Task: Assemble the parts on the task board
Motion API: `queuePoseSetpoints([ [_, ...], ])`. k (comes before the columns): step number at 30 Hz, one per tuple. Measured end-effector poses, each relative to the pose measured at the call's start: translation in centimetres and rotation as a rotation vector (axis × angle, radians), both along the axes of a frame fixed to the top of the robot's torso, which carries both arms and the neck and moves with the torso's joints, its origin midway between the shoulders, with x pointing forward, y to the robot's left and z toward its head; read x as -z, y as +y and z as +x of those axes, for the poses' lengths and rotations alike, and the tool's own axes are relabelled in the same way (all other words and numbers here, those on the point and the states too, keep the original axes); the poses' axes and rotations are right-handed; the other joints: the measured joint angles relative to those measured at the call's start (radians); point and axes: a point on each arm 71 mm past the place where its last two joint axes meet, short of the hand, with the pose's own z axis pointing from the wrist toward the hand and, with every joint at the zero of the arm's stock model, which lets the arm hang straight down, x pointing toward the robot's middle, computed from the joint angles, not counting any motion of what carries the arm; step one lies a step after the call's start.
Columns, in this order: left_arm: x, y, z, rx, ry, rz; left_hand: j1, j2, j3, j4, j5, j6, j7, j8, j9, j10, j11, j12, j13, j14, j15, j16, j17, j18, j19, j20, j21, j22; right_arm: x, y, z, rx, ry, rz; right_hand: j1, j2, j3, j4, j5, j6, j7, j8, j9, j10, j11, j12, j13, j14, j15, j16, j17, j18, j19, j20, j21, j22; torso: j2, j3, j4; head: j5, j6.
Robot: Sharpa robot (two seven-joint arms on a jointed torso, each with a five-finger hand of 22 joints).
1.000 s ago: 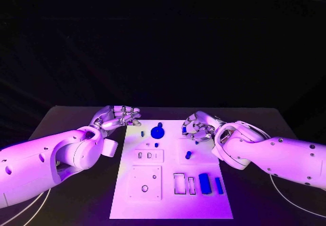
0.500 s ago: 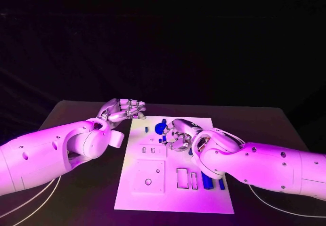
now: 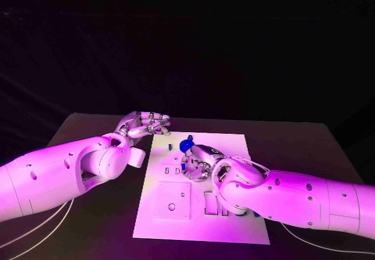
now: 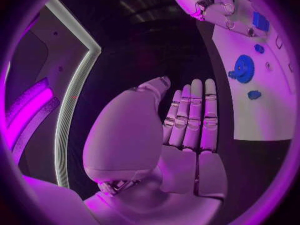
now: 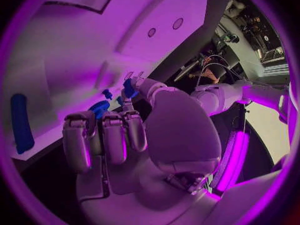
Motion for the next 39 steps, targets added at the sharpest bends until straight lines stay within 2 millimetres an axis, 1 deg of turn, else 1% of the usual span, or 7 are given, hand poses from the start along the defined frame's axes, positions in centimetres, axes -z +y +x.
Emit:
queuePoseSetpoints([
  [10,0.02,-0.03,0.0,0.001,0.003,-0.001,-0.004,-0.004,0.0,0.0,0.0,0.0,0.0,0.0,0.0,0.0,0.0,0.0,0.0,0.0,0.0,0.0,0.0,0.0,0.0,0.0,0.0,0.001,0.41,0.42,-0.22,-0.004,-0.006,-0.013,-0.007,-0.002,0.0,0.0,0.0,0.0,0.0,0.0,0.0,0.0,0.0,0.0,0.001,0.0,0.0,0.0,0.0,0.0,0.0,0.0,0.0,0.0,0.0,0.0009,-0.0005,0.002,-0.007],
  [16,0.03,-0.04,0.01,0.002,0.005,-0.001,-0.004,-0.004,0.0,0.0,0.0,0.0,0.0,0.0,0.0,0.0,0.0,0.0,0.0,0.0,0.0,0.0,0.0,0.0,0.0,0.0,0.0,0.001,0.48,0.47,-0.2,-0.005,-0.01,-0.018,-0.022,-0.017,0.0,0.0,0.0,0.0,0.0,0.002,0.0,0.0,0.0,0.0,0.001,0.0,0.0,0.0,0.0,0.0,0.0,0.0,0.0,0.0,0.001,0.0013,-0.0014,0.003,-0.008],
  [18,0.04,-0.04,0.0,0.002,0.005,-0.001,-0.004,-0.004,0.0,0.0,0.0,0.0,0.0,0.0,0.0,0.0,0.0,0.0,0.0,0.0,0.0,0.0,0.0,0.0,0.0,0.0,0.0,0.001,0.51,0.47,-0.17,-0.005,-0.011,-0.02,-0.026,-0.021,0.0,0.0,0.0,0.0,0.0,0.022,0.0,0.0,0.0,0.0,0.001,0.0,0.0,0.0,0.0,0.0,0.0,0.0,0.0,0.0,0.001,0.0012,-0.0014,0.003,-0.008],
  [24,0.05,-0.05,0.0,0.004,0.007,-0.001,-0.004,-0.004,0.003,0.003,0.0,0.0,0.0,0.0,0.001,0.0,0.0,0.0,0.0,-0.004,0.004,0.004,0.0,0.0,-0.003,0.003,0.0,0.001,0.59,0.44,-0.02,-0.003,-0.016,-0.03,-0.039,-0.034,-0.003,-0.003,0.0,-0.003,0.003,0.033,0.001,0.0,0.0,-0.007,0.001,0.0,0.0,0.0,0.0,0.0,0.0,0.0,0.0,0.0,0.001,0.0012,-0.0015,0.003,-0.008],
  [26,0.05,-0.05,0.0,0.004,0.008,-0.001,-0.004,-0.004,0.003,0.003,0.0,0.0,0.0,0.0,0.001,0.0,0.0,0.0,0.0,-0.004,0.004,0.004,0.0,0.0,-0.003,0.003,0.0,0.001,0.62,0.43,0.04,-0.002,-0.017,-0.033,-0.045,-0.04,-0.003,-0.003,0.0,-0.011,0.006,0.037,0.03,0.0,0.0,-0.009,0.001,0.0,0.0,0.0,0.0,0.0,0.0,0.0,0.0,0.0,0.001,0.0012,-0.0015,0.003,-0.008],
  [37,0.06,-0.03,-0.01,0.005,0.009,-0.001,-0.004,-0.004,0.003,0.003,0.0,0.0,0.0,0.0,0.001,0.0,0.0,0.0,0.0,-0.004,0.004,0.004,0.0,0.0,-0.003,0.003,0.0,0.001,1.03,0.67,0.12,-0.004,-0.019,-0.044,-0.055,-0.051,-0.006,-0.005,0.0,-0.033,0.018,0.023,0.029,-0.013,0.006,-0.023,0.001,0.0,0.0,0.0,0.0,0.0,0.0,0.0,0.0,0.0,0.001,0.0012,-0.0006,0.004,-0.009],
  [39,0.06,-0.01,-0.01,0.005,0.009,-0.001,-0.004,-0.004,0.003,0.003,0.0,0.0,0.0,0.0,0.001,0.0,0.0,0.0,0.0,-0.004,0.004,0.004,0.0,0.0,-0.003,0.003,0.0,0.001,1.05,0.72,0.13,-0.004,-0.02,-0.045,-0.055,-0.058,-0.006,-0.005,0.0,-0.036,0.016,0.023,0.027,-0.015,0.007,-0.023,0.001,0.0,0.0,0.0,0.0,0.0,0.0,0.0,-0.002,0.0,0.001,0.0012,-0.0005,0.004,-0.011],
])
